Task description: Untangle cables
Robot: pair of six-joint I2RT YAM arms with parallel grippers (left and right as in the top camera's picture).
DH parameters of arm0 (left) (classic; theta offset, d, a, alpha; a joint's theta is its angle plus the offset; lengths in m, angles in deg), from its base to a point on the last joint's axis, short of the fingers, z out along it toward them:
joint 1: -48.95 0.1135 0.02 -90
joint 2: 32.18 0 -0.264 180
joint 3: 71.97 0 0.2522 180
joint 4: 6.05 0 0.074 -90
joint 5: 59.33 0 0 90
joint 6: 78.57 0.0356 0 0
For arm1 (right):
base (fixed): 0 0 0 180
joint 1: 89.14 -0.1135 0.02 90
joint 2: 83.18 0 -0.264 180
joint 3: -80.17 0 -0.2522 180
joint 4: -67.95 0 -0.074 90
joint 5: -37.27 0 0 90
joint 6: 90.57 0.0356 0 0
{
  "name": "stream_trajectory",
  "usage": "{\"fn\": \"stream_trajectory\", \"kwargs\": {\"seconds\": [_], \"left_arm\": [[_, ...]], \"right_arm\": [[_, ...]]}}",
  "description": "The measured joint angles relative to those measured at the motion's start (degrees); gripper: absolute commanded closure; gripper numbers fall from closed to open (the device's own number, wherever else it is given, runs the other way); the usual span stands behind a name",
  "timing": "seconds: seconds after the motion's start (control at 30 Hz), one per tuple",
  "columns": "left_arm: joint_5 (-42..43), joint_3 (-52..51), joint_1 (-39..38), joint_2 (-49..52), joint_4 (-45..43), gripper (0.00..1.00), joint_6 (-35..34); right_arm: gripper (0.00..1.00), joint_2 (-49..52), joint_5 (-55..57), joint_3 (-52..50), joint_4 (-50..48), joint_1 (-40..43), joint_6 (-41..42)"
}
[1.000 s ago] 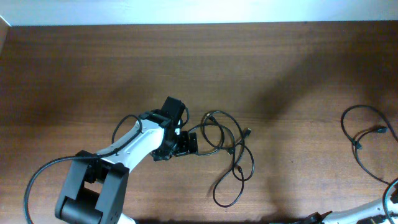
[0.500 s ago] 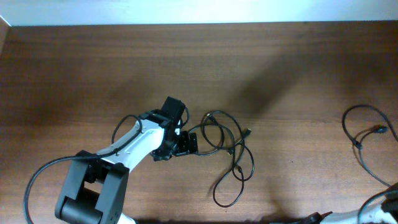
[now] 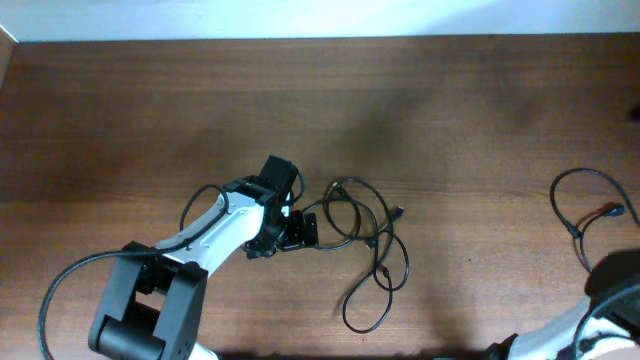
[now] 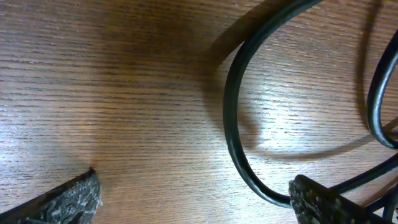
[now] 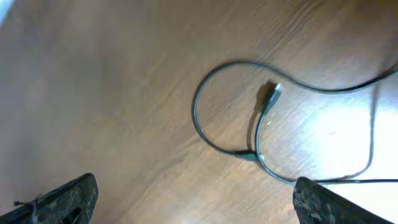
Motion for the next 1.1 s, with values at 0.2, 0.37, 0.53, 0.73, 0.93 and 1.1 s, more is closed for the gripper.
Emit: {"fn": "stream_trajectory", "kwargs": {"seconds": [0.2, 0.37, 0.53, 0.73, 0.93, 1.1], "left_arm": [[0.0, 0.0, 0.0, 0.0, -0.02, 0.01, 0.0], [0.0, 0.0, 0.0, 0.0, 0.0, 0.01, 0.0], [0.0, 0.0, 0.0, 0.0, -0.02, 0.01, 0.0], [0.0, 0.0, 0.0, 0.0, 0.0, 0.01, 0.0], [0.0, 0.0, 0.0, 0.0, 0.0, 0.01, 0.0], [0.0, 0.0, 0.0, 0.0, -0.02, 0.01, 0.0]], "right_arm": [[0.01, 12.09, 4.74, -0.02, 1.9, -4.33, -1.09], [0.01, 18.21, 5.62, -0.02, 0.74, -4.39, -1.55], [0.01, 23.23, 5.99, -0.04, -1.03, -4.72, -2.08], [0.01, 26.73, 6.25, -0.13, -1.79, -6.64, -3.43], [0.01, 27.47, 7.96, -3.78, -5.03, -6.62, -3.85], [0.01, 27.43, 8.81, -6.38, -7.63, -6.62, -3.93]]}}
